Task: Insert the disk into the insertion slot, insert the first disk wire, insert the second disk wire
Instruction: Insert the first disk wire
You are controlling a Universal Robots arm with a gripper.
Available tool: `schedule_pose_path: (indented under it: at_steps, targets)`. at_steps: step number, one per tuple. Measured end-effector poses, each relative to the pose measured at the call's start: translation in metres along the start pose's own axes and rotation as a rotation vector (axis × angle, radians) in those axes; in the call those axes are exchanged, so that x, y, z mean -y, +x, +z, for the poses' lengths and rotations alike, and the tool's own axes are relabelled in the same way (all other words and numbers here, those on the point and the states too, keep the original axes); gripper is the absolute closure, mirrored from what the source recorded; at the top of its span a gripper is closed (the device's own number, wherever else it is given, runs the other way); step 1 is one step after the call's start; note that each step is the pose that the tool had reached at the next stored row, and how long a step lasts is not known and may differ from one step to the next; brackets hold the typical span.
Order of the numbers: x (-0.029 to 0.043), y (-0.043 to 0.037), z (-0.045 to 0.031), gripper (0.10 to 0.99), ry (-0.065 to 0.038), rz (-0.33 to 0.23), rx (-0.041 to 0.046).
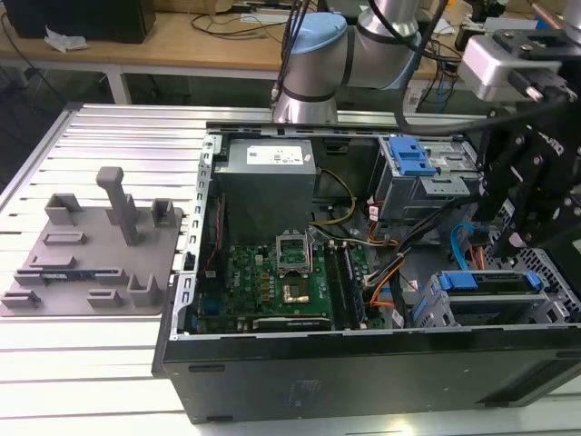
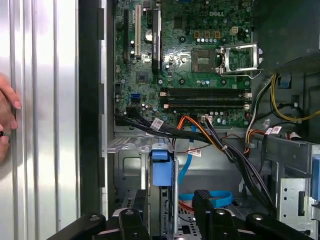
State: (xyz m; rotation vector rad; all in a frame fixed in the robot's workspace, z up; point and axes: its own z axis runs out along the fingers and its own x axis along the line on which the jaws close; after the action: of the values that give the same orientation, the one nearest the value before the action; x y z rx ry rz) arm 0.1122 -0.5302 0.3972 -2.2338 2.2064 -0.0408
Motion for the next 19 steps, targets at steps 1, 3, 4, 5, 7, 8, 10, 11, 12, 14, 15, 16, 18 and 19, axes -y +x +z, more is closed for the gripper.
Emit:
schedule_pose_path:
  at_steps: [1,3,4,5,7,8,10,11,12,14,15,16,18,19]
  targets:
    - [0.0001,-0.0086,-0.0001,0.584,0.0,0.0,-0.0248]
    - [0.0003,-0.0238,0.0001,0.584,-0.001,-0.002,-0.084]
    - [0.0003,-0.0277,0.0003,0.584,-0.001,-0.002,-0.1015]
    - [0.0004,-0.0316,0.0004,0.584,-0.001,-0.002,-0.1202]
    - [0.0005,-0.041,0.0006,0.584,-0.002,-0.003,-0.1676]
    - [0.0005,-0.0441,0.0007,0.584,-0.002,-0.004,-0.1856]
    - [0.0006,-0.0525,0.0008,0.584,-0.003,-0.005,-0.2325]
    - [0.0007,-0.0556,0.001,0.584,-0.003,-0.005,-0.2497]
    - [0.0007,-0.059,0.0009,0.584,-0.004,-0.005,-0.27]
    - [0.0008,-0.0684,0.0011,0.584,-0.005,-0.006,-0.3254]
    - [0.0009,-0.0699,0.0013,0.584,-0.004,-0.006,-0.3501]
    - [0.0009,-0.0699,0.0017,0.584,-0.003,0.003,-0.3582]
    - [0.0007,-0.07,0.0023,0.584,-0.004,0.027,-0.3646]
    - [0.0007,-0.07,0.0031,0.584,-0.005,0.037,-0.3652]
